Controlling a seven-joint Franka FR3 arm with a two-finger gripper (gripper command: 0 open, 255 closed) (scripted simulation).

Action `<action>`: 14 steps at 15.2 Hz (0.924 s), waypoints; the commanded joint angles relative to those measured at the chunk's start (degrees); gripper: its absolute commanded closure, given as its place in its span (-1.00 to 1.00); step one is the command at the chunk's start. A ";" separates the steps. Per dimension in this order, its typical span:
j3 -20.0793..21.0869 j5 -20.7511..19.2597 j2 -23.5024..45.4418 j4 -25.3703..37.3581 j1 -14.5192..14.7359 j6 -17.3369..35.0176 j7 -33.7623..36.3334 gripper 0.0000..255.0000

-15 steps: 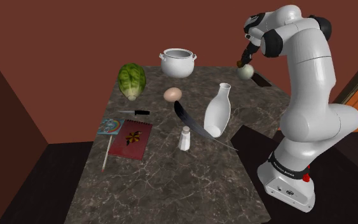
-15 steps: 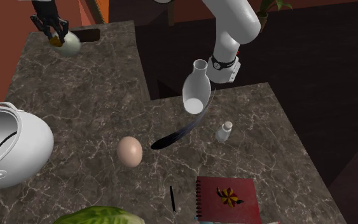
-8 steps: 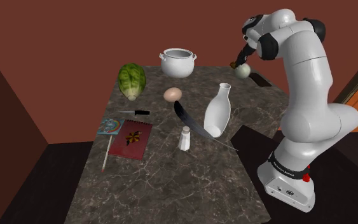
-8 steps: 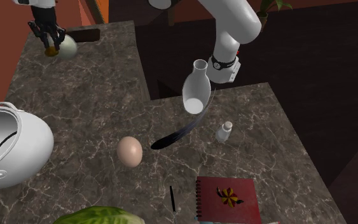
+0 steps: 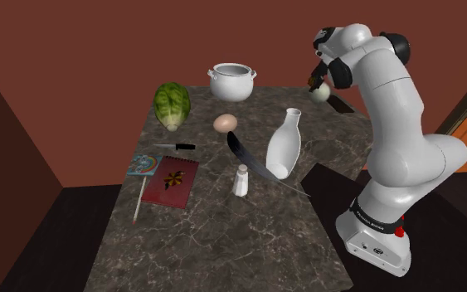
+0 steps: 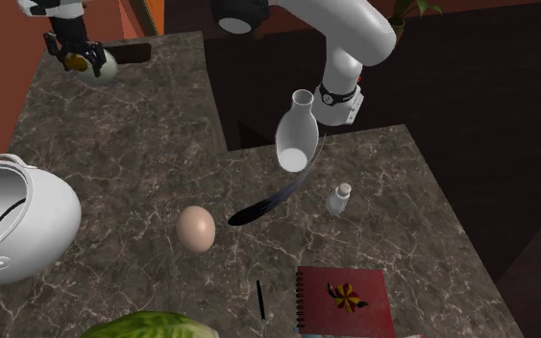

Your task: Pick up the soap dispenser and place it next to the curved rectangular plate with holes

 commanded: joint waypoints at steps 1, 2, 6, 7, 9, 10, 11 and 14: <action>-0.25 -3.59 0.69 0.86 -0.40 -0.43 0.27 -1.00; -0.30 -3.62 0.52 0.53 -0.18 -0.31 0.25 -1.00; -3.18 -5.31 -6.37 -6.66 2.83 -1.77 -2.02 -1.00; -3.55 -5.74 -7.08 -6.44 2.81 -2.63 -1.83 -1.00; -3.55 -5.74 -7.09 -6.45 2.81 -2.63 -1.83 -1.00; -3.55 -5.74 -7.08 -6.44 2.81 -2.63 -1.83 -1.00; -3.55 -5.74 -7.08 -6.44 2.81 -2.63 -1.83 -1.00; -3.55 -5.74 -7.08 -6.44 2.81 -2.63 -1.83 -1.00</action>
